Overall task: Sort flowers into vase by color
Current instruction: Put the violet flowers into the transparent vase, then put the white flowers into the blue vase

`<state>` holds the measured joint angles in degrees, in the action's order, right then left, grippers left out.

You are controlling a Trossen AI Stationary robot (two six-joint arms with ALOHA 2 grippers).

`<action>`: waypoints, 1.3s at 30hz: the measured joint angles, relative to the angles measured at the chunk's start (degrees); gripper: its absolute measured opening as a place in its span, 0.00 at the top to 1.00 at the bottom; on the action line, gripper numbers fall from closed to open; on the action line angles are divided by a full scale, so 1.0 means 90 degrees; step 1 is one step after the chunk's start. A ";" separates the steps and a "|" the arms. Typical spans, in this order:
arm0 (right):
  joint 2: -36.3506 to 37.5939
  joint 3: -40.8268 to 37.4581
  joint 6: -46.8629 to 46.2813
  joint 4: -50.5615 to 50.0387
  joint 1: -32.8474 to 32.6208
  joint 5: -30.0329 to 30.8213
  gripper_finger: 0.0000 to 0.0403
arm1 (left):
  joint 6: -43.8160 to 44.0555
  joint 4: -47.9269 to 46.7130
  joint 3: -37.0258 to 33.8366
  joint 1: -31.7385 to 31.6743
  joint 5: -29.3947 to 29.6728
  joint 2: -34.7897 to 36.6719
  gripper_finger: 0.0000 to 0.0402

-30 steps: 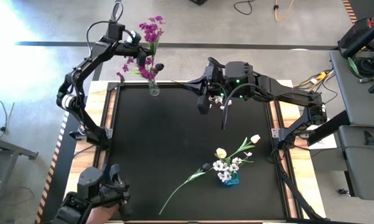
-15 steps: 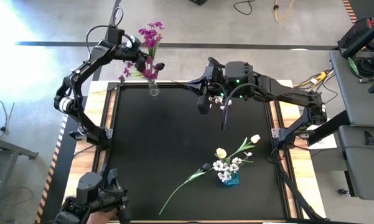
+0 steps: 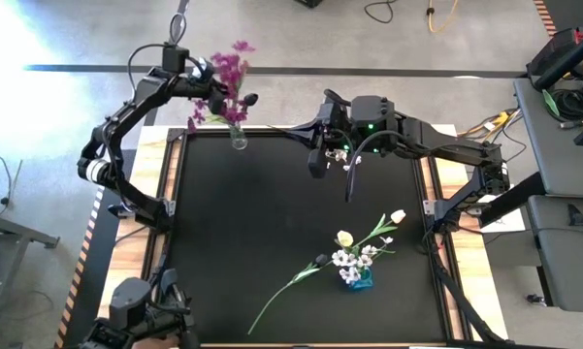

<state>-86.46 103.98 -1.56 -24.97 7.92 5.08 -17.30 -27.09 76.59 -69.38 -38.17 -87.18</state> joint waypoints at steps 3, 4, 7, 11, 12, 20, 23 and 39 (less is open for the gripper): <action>0.0000 0.0000 -0.0025 0.0000 0.0000 0.0000 0.97 | 0.0000 0.0007 -0.0065 0.0000 0.0007 0.0000 0.73; 0.0000 0.0000 -0.0029 0.0000 0.0000 0.0000 0.97 | 0.0000 0.0007 -0.0089 0.0000 0.0007 0.0000 0.72; 0.0000 0.0000 -0.0032 0.0000 0.0000 -0.0001 0.97 | 0.0000 0.0005 -0.0158 0.0000 0.0007 0.0000 0.69; 0.0000 0.0000 -0.0032 0.0000 0.0000 -0.0002 0.97 | -0.0030 0.0013 -0.0169 0.0000 0.0007 0.0012 0.68; 0.0000 0.0000 -0.0034 0.0000 0.0000 -0.0002 0.97 | -0.0039 0.0014 -0.0168 0.0000 0.0007 0.0025 0.68; 0.0000 0.0000 -0.0002 0.0000 0.0000 -0.0005 0.97 | -0.0051 0.0014 0.0024 0.0000 0.0012 0.0251 0.70; 0.0000 0.0000 0.0019 0.0000 0.0000 -0.0005 0.97 | -0.0051 0.0017 0.0067 0.0000 0.0011 0.0413 0.70; 0.0000 0.0000 0.0124 -0.0005 -0.0001 -0.0091 0.97 | -0.0240 -0.0488 0.0059 -0.0049 0.0204 0.0779 0.70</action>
<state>-86.46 103.98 -0.45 -25.02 7.91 4.26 -19.46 -31.48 77.12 -69.82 -36.34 -80.17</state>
